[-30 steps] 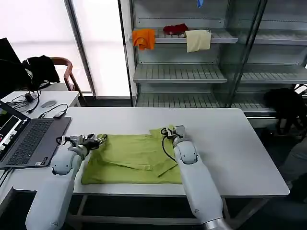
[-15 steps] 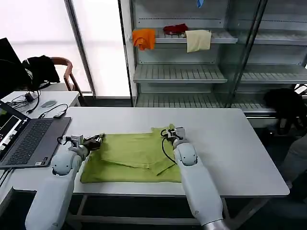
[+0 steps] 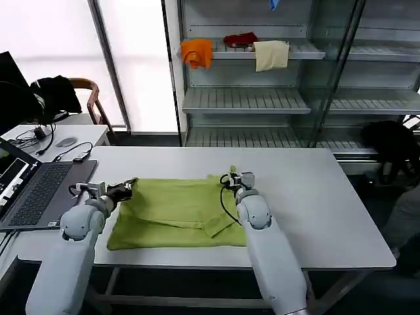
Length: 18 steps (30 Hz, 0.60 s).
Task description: Fold and organize the clothes.
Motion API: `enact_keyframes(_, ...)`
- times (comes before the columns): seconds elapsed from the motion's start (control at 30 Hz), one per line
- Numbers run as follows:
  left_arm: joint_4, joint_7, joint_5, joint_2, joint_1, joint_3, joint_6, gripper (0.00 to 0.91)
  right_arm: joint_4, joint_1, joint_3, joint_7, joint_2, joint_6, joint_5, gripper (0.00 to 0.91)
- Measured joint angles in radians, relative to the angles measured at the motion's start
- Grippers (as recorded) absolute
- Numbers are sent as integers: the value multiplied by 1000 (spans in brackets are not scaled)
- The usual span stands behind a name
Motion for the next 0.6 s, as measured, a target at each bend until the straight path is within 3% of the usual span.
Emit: enact_keyframes(0.6, -231, 45, -38, 30, 216, -89, -20, 0, 347, -326, 10, -26, -19, 2, -7, 0)
